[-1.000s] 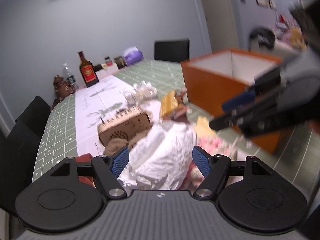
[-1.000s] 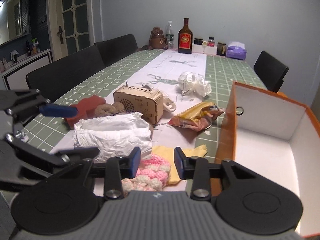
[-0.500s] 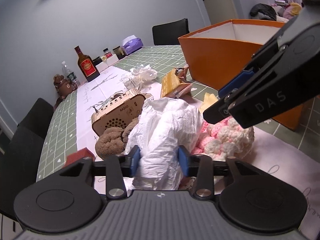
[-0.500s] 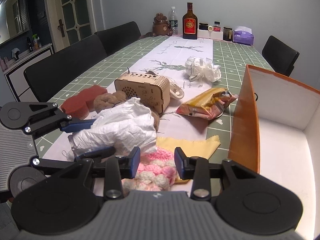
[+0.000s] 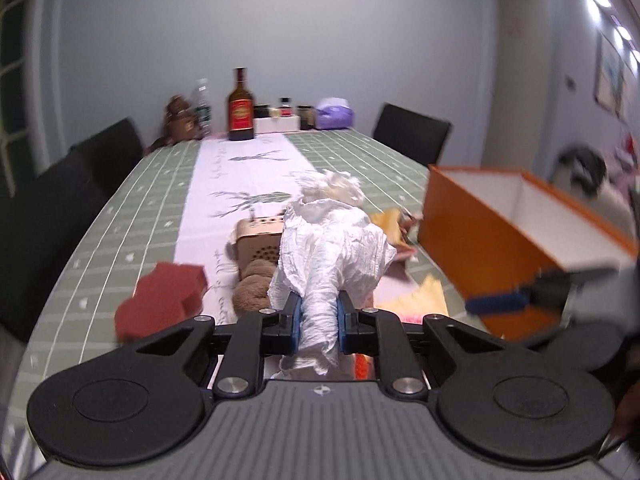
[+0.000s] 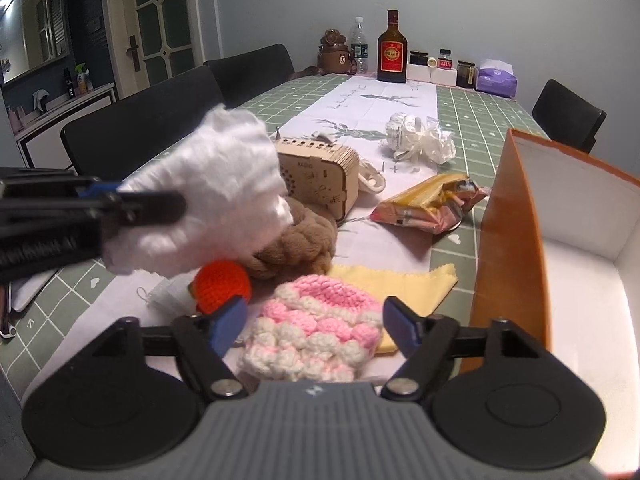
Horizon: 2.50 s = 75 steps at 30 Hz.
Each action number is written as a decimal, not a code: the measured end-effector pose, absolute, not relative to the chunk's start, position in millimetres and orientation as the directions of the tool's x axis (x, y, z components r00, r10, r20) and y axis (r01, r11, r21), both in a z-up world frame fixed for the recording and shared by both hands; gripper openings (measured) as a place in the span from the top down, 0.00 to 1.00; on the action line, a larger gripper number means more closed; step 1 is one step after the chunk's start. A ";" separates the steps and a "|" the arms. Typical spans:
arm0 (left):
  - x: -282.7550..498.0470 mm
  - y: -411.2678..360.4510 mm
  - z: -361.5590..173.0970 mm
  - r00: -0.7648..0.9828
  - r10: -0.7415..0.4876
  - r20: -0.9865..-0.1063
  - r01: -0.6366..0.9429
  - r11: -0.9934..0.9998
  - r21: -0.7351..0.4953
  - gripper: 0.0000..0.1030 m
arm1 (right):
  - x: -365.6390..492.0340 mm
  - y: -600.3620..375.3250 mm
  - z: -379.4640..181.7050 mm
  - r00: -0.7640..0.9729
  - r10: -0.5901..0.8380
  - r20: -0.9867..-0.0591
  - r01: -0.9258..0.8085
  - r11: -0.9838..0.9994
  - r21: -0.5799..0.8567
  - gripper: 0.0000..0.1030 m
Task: Organize soft objects
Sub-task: 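Grasp the white plastic bag with the left gripper while the right grasps the pink-white knitted hat, then carry the bag and hat over the orange box with both grippers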
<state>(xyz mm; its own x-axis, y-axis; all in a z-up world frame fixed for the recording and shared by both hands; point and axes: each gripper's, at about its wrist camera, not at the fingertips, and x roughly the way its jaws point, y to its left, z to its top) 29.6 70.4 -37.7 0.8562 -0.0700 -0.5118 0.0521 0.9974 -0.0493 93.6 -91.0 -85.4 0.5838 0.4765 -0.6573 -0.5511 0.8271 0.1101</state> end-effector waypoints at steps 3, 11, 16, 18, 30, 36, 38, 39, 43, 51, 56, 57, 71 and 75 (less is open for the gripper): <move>23.8 78.8 -37.0 0.865 -0.060 -0.499 0.013 0.995 -0.097 0.82 | 94.4 -89.3 -96.8 0.592 0.456 -0.665 -0.501 0.854 0.139 0.25; 26.1 76.9 -47.6 0.852 -0.070 -0.519 0.000 0.991 -0.134 0.81 | 99.3 -86.3 -119.9 0.588 0.444 -0.676 -0.438 0.877 0.196 0.25; 28.8 70.5 -54.1 0.851 -0.081 -0.520 0.005 0.989 -0.147 0.81 | 96.9 -84.0 -122.1 0.608 0.450 -0.654 -0.451 0.874 0.181 0.42; 29.0 68.3 -55.2 0.849 -0.079 -0.523 0.005 0.990 -0.141 0.81 | 93.9 -80.7 -121.3 0.617 0.442 -0.651 -0.476 0.868 0.139 0.51; 24.7 55.4 -38.0 0.865 -0.058 -0.498 0.020 0.997 -0.081 0.81 | 85.5 -96.2 -96.9 0.640 0.492 -0.591 -0.529 0.839 0.126 0.71; 18.8 51.1 -21.4 0.868 -0.050 -0.493 0.027 0.998 -0.053 0.81 | 76.3 -108.3 -68.1 0.668 0.516 -0.536 -0.546 0.829 0.117 0.71; 16.9 45.3 -14.6 0.873 -0.052 -0.486 0.039 0.999 -0.037 0.81 | 73.7 -115.4 -55.8 0.675 0.528 -0.514 -0.557 0.823 0.114 0.71; 17.2 41.2 -9.6 0.876 -0.054 -0.480 0.044 0.999 -0.032 0.81 | 72.3 -118.5 -49.5 0.680 0.530 -0.506 -0.559 0.822 0.108 0.71; 20.2 21.2 9.8 0.872 -0.116 -0.475 0.109 0.993 -0.042 0.81 | 67.8 -137.1 -22.6 0.699 0.534 -0.476 -0.574 0.816 0.073 0.71; 46.6 -35.1 38.8 0.823 -0.267 -0.502 0.278 0.959 -0.054 0.82 | 78.1 -195.5 18.1 0.738 0.423 -0.526 -0.536 0.841 -0.075 0.71; 74.8 -73.2 43.4 0.748 -0.369 -0.551 0.380 0.919 -0.100 0.82 | 102.2 -240.0 23.0 0.736 0.322 -0.596 -0.473 0.874 -0.113 0.71; 83.0 -82.7 41.0 0.716 -0.396 -0.574 0.410 0.905 -0.113 0.82 | 107.9 -247.9 22.6 0.728 0.308 -0.612 -0.465 0.879 -0.110 0.71; 156.3 -160.3 -29.8 0.426 -0.316 -0.848 0.526 0.849 -0.052 0.82 | 181.4 -298.9 -40.2 0.491 0.166 -0.856 -0.487 0.866 -0.111 0.70; 164.0 -168.6 -41.6 0.395 -0.281 -0.875 0.542 0.840 -0.025 0.82 | 195.2 -289.0 -58.3 0.427 0.147 -0.892 -0.526 0.843 -0.114 0.70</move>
